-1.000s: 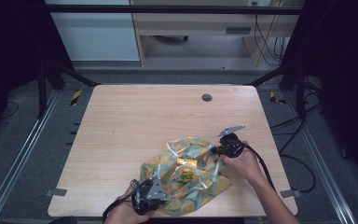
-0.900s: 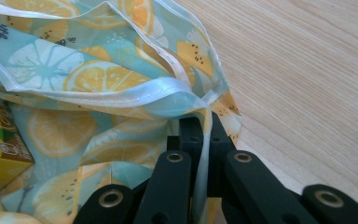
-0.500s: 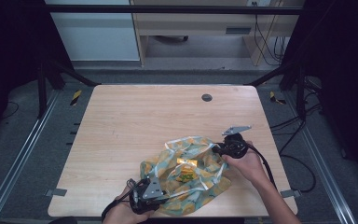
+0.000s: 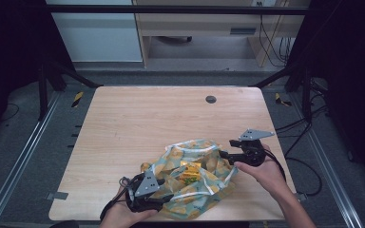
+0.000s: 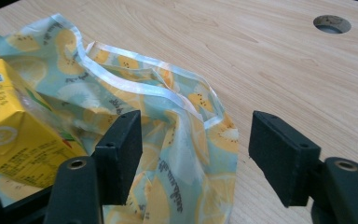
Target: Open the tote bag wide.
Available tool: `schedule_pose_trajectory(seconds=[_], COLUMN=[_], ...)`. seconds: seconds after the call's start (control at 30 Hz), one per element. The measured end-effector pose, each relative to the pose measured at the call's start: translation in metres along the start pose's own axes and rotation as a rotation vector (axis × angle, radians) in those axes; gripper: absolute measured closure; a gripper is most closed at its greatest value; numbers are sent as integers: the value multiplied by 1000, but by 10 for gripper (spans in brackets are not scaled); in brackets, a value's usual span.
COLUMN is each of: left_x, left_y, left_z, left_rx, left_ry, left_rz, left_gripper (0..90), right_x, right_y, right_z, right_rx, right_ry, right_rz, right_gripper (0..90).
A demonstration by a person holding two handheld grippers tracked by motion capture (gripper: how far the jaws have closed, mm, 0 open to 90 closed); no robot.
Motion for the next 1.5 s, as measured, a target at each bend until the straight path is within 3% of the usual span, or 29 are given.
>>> schedule_pose_trajectory(seconds=[0.17, 0.37, 0.53, 0.67, 0.8, 0.87, 0.93, 1.07, 1.13, 1.27, 1.4, 1.5], left_x=[-4, -3, -7, -7, -4, 0, 6, 18, 21, 19, 14, 9], left_y=[-7, -13, -8, 5, 14, 16, 19, 23, 23, 22, 20, 18], left_z=[8, 18, 25, 27, 24, 21, 16, 4, -1, -11, -16, -18], left_rx=[24, 34, 49, 50, 63, 50, 24, -72, -123, -209, -220, -211], left_ry=[-16, -5, -33, -29, -22, -16, -19, 48, 82, 86, 63, 20], left_rz=[11, 15, 6, -23, -66, -99, -154, -225, -209, -203, -167, -152], left_gripper=[387, 376, 381, 492, 726, 831, 881, 900, 900, 900, 900, 900], right_x=[-9, -25, -39, -49, -50, -51, -52, -56, -59, -61, -65, -68], right_y=[-9, -25, -38, -40, -38, -36, -34, -26, -22, -12, -3, -1], right_z=[2, 1, -1, -8, -15, -17, -19, -22, -25, -36, -52, -63], right_rx=[22, 46, 65, 56, 45, 37, 30, 1, -18, -69, -115, -146], right_ry=[-8, -15, -27, -45, -42, -45, -49, -69, -84, -126, -158, -174], right_rz=[21, 49, 97, 124, 133, 138, 142, 142, 135, 111, 107, 107], right_gripper=[358, 407, 482, 518, 576, 601, 612, 602, 575, 467, 365, 360])
Point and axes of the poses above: each handheld gripper's, and its own axes: y roughly forward along the jaws, z roughly out of its top, x roughly to its right, the point moved 2 cm from there along y, roughly forward along the jaws, and after that the axes turned 8 degrees about x, right-handed, at the moved point
